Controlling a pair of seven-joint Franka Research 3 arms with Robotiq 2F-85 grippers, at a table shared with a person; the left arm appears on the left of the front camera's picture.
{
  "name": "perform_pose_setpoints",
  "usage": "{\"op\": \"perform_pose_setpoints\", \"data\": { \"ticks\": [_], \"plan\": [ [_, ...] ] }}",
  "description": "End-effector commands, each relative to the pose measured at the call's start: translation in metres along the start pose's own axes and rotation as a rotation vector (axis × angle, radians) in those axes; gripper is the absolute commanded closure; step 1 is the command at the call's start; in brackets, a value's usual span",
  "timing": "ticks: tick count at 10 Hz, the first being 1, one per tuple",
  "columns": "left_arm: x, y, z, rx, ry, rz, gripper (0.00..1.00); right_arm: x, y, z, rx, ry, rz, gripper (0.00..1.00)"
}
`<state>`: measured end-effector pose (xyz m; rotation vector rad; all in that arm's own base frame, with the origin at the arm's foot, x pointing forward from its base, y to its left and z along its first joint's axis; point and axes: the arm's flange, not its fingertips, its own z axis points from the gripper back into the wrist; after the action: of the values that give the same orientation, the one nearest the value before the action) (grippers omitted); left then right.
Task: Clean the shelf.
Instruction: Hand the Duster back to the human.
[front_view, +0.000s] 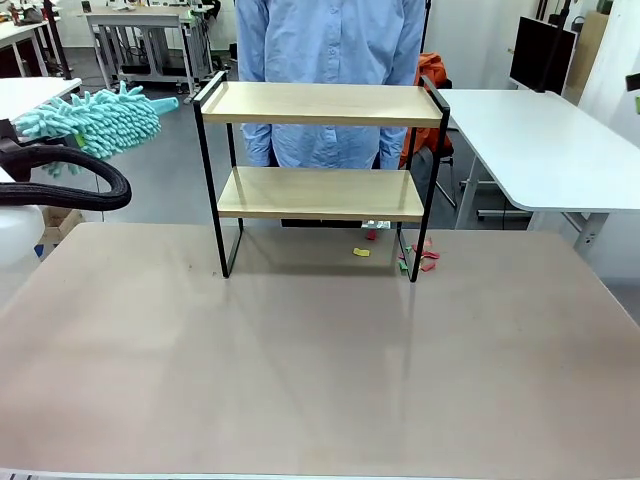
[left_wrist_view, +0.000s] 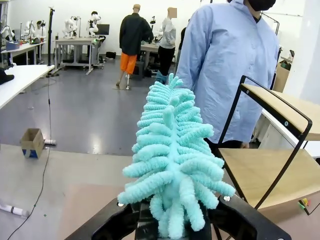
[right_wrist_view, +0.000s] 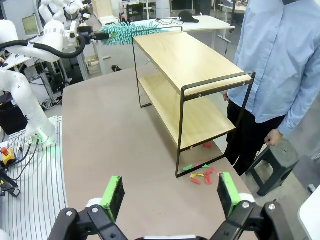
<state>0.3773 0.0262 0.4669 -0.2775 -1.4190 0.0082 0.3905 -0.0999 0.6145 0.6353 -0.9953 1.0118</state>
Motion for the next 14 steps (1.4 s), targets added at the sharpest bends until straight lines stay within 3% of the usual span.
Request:
{"op": "perform_pose_setpoints", "data": {
  "ticks": [1, 12, 13, 14],
  "plan": [
    [0.002, 0.001, 0.000, 0.001, -0.011, -0.002, 0.83, 0.001, 0.000, 0.001, 0.002, 0.007, 0.010, 0.00],
    [0.002, 0.001, 0.000, 0.001, -0.011, -0.002, 0.83, 0.001, 0.000, 0.001, 0.002, 0.007, 0.010, 0.00],
    [0.000, 0.000, 0.000, 0.000, 0.000, 0.001, 0.27, 0.001, 0.000, 0.001, 0.002, 0.007, 0.010, 0.00],
    [0.012, -0.003, 0.013, 0.007, 0.020, 0.094, 0.27, 0.001, 0.000, 0.001, 0.002, 0.007, 0.010, 0.00]
  ]
}}
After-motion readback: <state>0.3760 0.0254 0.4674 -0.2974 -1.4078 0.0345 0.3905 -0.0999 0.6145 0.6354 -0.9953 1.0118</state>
